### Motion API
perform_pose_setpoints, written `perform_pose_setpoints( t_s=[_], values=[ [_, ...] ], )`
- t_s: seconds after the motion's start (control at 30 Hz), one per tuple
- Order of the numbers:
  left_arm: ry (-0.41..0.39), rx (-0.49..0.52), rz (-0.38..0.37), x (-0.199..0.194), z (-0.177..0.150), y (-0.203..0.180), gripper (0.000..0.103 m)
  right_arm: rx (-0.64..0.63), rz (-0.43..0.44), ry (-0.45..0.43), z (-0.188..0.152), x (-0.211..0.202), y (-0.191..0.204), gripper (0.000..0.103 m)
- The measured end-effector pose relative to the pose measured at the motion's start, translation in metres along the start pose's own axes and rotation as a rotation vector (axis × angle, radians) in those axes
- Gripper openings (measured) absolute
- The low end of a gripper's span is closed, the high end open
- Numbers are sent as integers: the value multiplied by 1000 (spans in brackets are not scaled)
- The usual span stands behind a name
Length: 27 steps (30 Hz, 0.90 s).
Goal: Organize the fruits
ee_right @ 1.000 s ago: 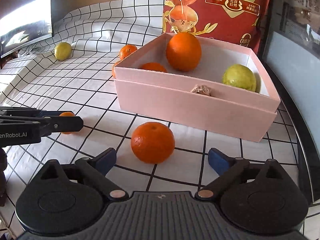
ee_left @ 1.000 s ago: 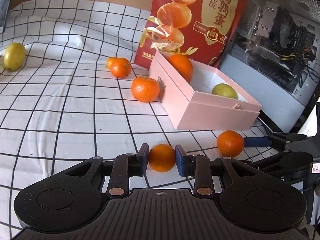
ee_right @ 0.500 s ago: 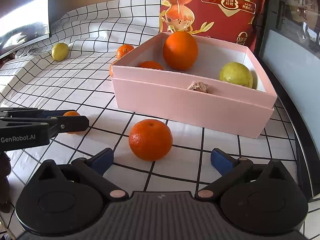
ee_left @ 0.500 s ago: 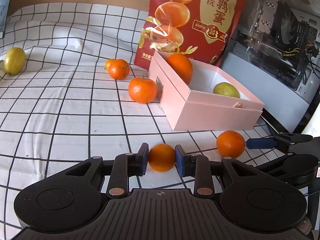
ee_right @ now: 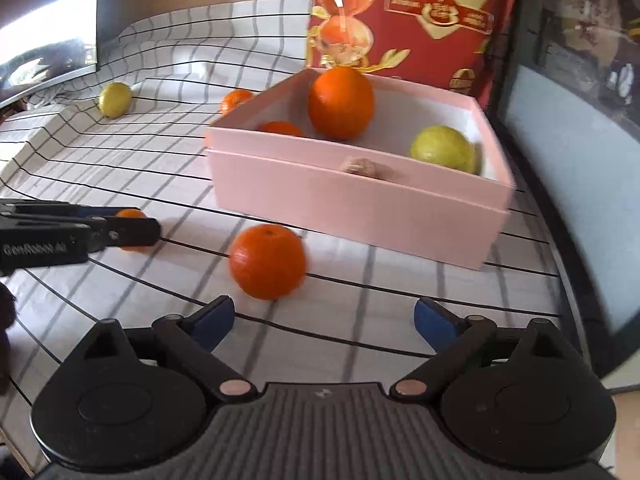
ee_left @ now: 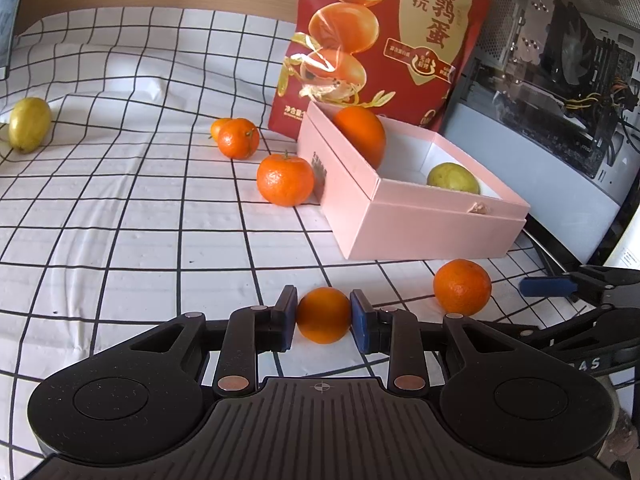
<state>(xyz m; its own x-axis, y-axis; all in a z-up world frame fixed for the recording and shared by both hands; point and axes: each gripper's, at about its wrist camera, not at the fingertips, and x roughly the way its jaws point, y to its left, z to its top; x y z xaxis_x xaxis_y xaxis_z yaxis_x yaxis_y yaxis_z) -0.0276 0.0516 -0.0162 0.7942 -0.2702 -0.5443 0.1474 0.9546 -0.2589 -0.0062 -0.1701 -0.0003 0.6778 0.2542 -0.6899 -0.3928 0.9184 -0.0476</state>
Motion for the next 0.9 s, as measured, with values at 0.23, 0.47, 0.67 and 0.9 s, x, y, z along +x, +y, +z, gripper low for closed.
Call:
perform_pose_setpoints(
  t_s=[0.23, 0.47, 0.67, 0.9],
  values=[
    [0, 2, 1, 0, 0, 0, 33, 35, -24, -4, -9, -10, -22, 95],
    [-1, 4, 9, 0, -1, 1, 33, 8, 47, -23, -2, -9, -7, 91],
    [-2, -7, 2, 0, -1, 1, 33, -18, 63, -16, 14, 8, 18, 80],
    [-2, -16, -1, 0, -1, 1, 33, -24, 70, 1, 25, 20, 30, 48]
  ],
)
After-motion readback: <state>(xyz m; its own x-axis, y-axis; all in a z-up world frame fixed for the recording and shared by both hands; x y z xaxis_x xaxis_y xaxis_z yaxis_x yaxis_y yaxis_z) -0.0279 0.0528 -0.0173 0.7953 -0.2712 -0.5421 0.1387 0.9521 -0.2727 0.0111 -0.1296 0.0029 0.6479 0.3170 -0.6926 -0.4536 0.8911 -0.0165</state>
